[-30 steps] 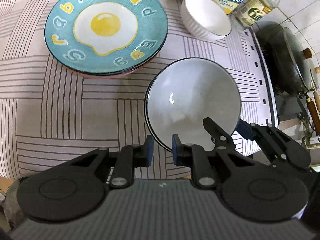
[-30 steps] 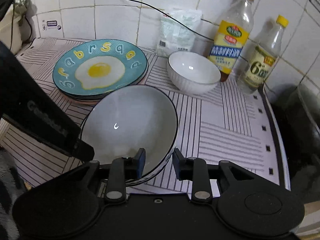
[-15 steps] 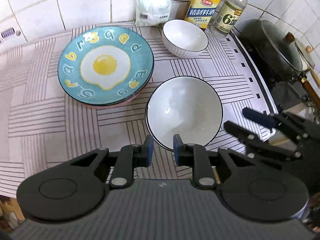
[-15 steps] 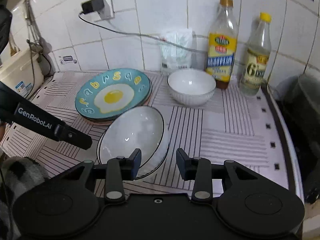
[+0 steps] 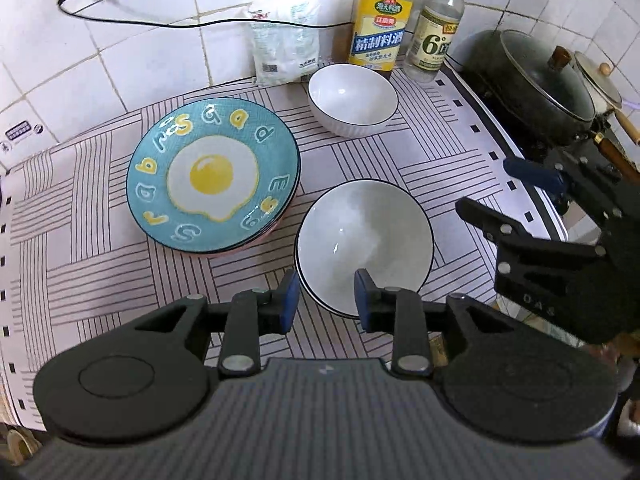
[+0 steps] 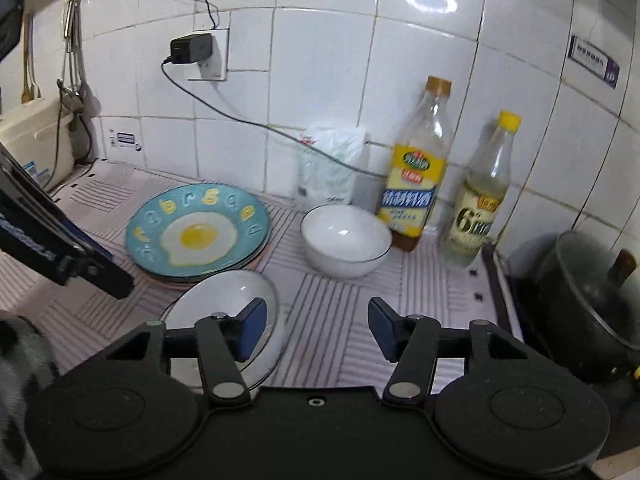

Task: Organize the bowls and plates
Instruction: 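Withdraw both grippers up from the nested bowls, then move both grippers to opposite sides of the nested white bowls' rim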

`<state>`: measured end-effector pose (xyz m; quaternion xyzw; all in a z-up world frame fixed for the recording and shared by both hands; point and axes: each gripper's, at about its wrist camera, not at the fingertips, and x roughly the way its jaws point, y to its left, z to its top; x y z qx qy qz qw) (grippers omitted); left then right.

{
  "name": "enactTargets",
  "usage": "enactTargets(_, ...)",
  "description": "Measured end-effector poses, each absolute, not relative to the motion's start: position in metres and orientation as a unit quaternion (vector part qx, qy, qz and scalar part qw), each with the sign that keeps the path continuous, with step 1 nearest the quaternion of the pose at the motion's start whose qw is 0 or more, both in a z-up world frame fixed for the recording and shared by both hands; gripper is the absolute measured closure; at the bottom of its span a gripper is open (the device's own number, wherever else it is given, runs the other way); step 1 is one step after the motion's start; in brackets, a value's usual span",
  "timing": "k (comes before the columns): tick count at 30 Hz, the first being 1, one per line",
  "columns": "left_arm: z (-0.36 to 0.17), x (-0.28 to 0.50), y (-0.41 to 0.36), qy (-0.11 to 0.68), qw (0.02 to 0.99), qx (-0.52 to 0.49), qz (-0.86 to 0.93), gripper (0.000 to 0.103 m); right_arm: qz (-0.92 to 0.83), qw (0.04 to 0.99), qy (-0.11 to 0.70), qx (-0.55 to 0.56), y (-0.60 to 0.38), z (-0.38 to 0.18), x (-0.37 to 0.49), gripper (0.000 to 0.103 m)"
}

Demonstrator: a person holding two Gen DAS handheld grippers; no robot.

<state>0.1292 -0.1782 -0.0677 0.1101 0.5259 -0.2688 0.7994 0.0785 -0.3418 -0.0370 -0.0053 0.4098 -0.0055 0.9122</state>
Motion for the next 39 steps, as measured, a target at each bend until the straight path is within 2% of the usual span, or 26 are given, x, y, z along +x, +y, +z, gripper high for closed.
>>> enactTargets(4,-0.070,0.141,-0.182,0.527,0.798,0.121,-0.265,0.072,0.000,0.915,0.403,0.017,-0.353,-0.039,0.088,0.036)
enactTargets(7,-0.073,0.157,-0.184,0.524,0.801,0.113,-0.265,0.063,0.003,0.920,0.391,0.034,-0.362,-0.040,0.097,0.028)
enactTargets(8,-0.074,0.164,-0.185,0.522,0.804,0.107,-0.264,0.056,0.006,0.919,0.391,0.039,-0.364,-0.042,0.101,0.029)
enactTargets(9,-0.076,0.172,-0.186,0.521,0.806,0.104,-0.261,0.054,0.008,0.919,0.393,0.043,-0.367,-0.043,0.105,0.029)
enactTargets(15,-0.086,0.219,-0.202,0.493,0.822,0.088,-0.271,0.045,0.038,0.919,0.381,0.090,-0.394,-0.061,0.136,0.029)
enactTargets(21,-0.117,0.264,-0.226,0.469,0.838,0.060,-0.272,0.044,0.025,0.914,0.375,0.151,-0.424,-0.107,0.171,0.029)
enactTargets(26,-0.144,0.297,-0.254,0.468,0.846,0.065,-0.246,0.046,-0.022,0.892,0.404,0.202,-0.445,-0.152,0.197,0.030)
enactTargets(29,-0.159,0.305,-0.272,0.475,0.840,0.090,-0.248,0.046,-0.040,0.870,0.424,0.248,-0.456,-0.174,0.206,0.039)
enactTargets(31,-0.168,0.308,-0.281,0.475,0.839,0.107,-0.244,0.047,-0.041,0.861,0.426,0.276,-0.461,-0.184,0.208,0.042)
enactTargets(34,-0.177,0.310,-0.286,0.473,0.839,0.105,-0.247,0.052,-0.037,0.853,0.421,0.307,-0.467,-0.193,0.208,0.054)
enactTargets(37,-0.182,0.310,-0.289,0.475,0.835,0.097,-0.260,0.064,-0.046,0.842,0.417,0.340,-0.474,-0.200,0.203,0.071)
enactTargets(39,-0.187,0.308,-0.291,0.478,0.830,0.094,-0.274,0.083,-0.046,0.833,0.416,0.361,-0.478,-0.205,0.200,0.079)
